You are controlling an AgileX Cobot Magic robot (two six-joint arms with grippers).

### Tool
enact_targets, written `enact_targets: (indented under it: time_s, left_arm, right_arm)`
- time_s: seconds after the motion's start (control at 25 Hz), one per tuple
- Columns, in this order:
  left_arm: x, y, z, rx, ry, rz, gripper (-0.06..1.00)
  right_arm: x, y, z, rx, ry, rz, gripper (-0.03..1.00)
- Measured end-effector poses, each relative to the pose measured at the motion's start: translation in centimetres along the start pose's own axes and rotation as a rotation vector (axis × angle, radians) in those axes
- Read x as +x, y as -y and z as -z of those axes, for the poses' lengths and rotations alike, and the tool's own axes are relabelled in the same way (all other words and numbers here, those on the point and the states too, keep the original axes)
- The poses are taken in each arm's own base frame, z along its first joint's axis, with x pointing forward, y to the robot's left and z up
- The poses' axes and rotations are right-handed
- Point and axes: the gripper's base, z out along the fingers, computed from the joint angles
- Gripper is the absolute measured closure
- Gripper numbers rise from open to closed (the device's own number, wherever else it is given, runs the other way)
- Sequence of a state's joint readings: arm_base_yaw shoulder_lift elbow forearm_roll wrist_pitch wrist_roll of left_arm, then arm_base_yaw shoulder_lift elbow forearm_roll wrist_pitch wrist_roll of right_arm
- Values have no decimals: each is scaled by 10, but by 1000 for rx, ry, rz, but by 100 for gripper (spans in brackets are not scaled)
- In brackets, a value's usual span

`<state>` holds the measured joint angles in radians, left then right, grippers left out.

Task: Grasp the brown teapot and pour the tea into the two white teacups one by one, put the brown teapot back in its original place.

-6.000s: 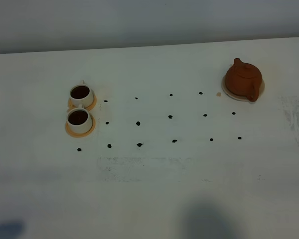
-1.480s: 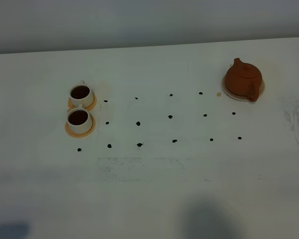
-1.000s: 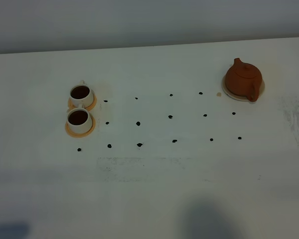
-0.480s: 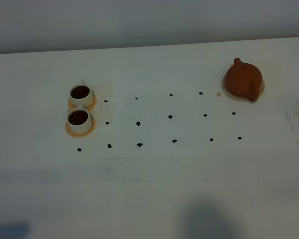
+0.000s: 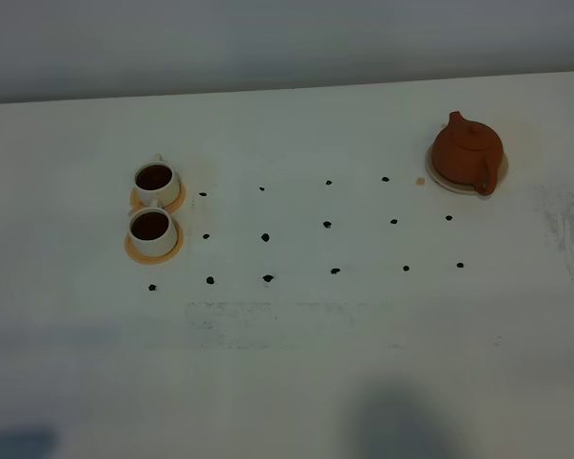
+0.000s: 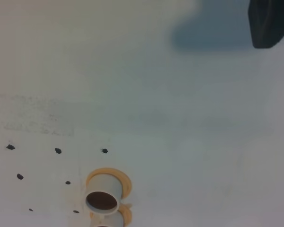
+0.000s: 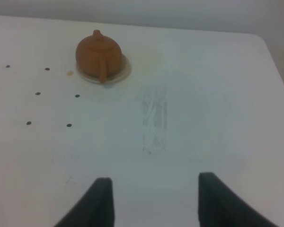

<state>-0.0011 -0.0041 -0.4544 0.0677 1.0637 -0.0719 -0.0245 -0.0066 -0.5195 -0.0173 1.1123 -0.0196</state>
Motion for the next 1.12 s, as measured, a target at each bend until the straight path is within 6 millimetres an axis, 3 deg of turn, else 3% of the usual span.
enact_targets:
  time_s: [1.12]
  left_arm:
    - [0,0,0,0,0,1,63]
  right_arm:
    - [0,0,0,0,0,0,57]
